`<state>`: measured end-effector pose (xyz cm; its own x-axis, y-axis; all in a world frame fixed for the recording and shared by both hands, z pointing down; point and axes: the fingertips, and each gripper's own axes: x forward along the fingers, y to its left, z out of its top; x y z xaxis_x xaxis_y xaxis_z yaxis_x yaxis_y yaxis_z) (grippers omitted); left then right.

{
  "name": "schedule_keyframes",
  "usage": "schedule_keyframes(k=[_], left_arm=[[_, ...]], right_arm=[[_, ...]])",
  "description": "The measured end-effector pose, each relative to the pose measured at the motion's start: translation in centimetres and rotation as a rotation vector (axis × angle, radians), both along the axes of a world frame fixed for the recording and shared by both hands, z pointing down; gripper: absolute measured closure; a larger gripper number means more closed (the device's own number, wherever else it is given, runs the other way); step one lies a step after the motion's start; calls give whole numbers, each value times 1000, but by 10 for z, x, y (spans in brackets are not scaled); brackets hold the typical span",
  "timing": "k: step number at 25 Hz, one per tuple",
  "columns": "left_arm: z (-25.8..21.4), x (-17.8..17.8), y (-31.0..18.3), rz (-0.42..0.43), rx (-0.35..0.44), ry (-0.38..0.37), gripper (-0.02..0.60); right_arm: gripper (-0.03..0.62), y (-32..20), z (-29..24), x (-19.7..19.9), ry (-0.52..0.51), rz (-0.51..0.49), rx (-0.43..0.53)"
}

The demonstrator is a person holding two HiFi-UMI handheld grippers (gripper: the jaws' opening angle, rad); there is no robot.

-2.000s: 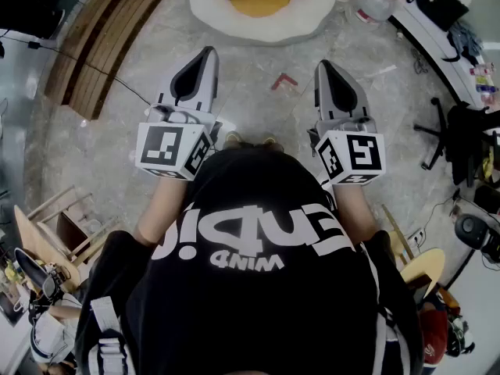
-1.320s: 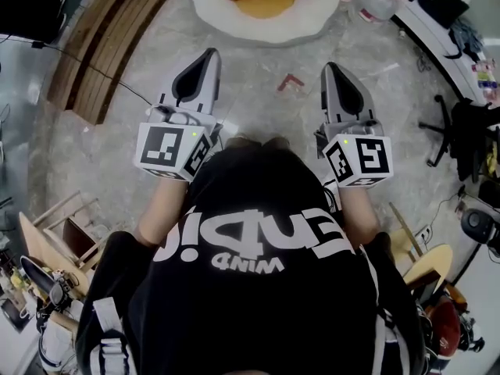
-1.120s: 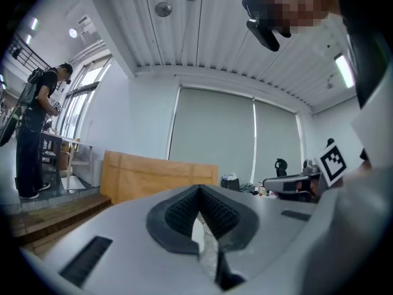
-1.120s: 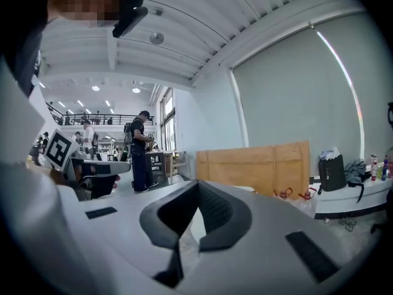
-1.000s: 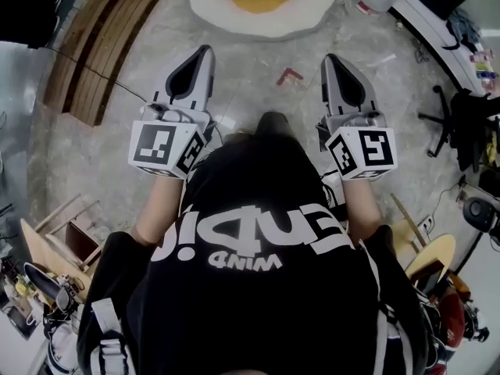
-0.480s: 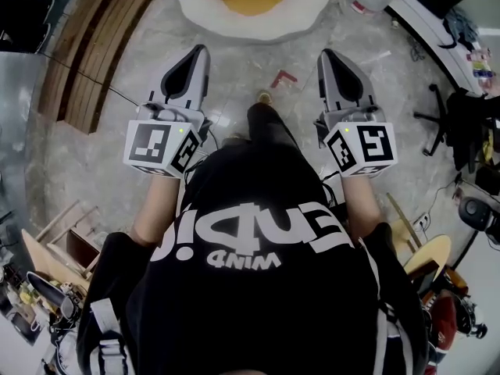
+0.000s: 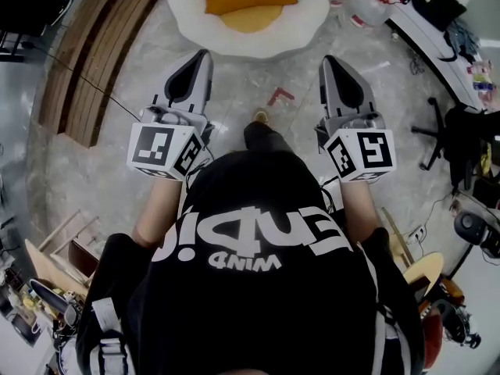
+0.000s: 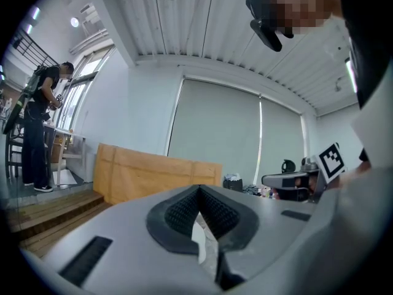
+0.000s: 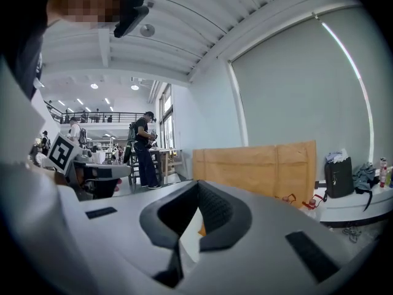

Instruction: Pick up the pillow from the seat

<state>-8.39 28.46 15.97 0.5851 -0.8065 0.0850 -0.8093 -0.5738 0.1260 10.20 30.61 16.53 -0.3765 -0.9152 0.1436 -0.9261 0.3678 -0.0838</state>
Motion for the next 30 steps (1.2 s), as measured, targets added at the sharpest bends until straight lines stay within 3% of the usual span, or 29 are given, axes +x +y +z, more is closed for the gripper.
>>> schedule_keyframes(k=[13,30], left_arm=[[-11,29,-89,-88,25,-3,574],[-10,15,-189,-118,22,-1,574]], right_arm=[[574,-90,7,44,-17,-52,-8],[572,-193,11,33,-32,-80,-21]])
